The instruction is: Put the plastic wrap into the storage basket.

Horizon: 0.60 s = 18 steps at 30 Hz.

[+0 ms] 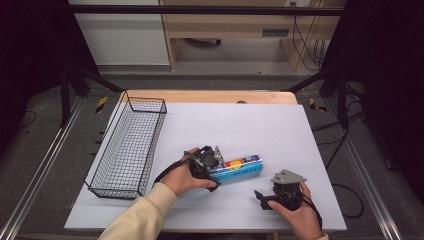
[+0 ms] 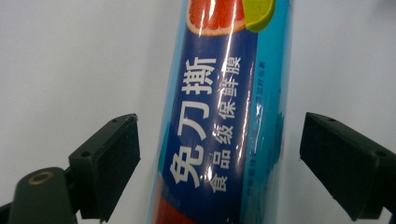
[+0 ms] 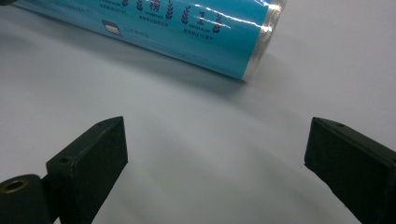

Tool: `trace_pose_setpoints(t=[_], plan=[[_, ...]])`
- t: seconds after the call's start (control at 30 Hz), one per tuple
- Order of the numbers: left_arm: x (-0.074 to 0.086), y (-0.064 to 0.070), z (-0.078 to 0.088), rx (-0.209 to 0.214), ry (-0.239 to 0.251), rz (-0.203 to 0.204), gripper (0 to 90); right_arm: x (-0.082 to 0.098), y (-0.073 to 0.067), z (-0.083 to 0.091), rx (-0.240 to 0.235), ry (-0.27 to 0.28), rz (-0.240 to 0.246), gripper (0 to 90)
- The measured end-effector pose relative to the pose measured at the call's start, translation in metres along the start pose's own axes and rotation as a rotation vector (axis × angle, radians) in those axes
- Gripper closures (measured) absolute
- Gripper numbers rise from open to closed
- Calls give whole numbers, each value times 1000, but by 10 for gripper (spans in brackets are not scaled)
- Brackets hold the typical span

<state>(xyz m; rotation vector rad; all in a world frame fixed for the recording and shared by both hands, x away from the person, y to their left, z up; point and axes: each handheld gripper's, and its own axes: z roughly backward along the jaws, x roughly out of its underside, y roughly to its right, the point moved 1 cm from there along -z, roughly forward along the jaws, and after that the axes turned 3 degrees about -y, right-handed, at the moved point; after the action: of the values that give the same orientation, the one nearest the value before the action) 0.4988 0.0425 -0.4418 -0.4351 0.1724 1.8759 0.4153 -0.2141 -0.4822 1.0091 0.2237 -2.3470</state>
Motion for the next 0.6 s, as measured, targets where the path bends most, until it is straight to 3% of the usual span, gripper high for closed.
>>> trace_pose_setpoints(t=[0.23, 0.6], plan=[[-4, -2, -6, 19, -10, -8, 200, 0, 0, -1, -2, -2, 7, 64], [-8, 0, -15, 25, -38, -20, 254, 0, -1, -2, -8, -11, 15, 64]])
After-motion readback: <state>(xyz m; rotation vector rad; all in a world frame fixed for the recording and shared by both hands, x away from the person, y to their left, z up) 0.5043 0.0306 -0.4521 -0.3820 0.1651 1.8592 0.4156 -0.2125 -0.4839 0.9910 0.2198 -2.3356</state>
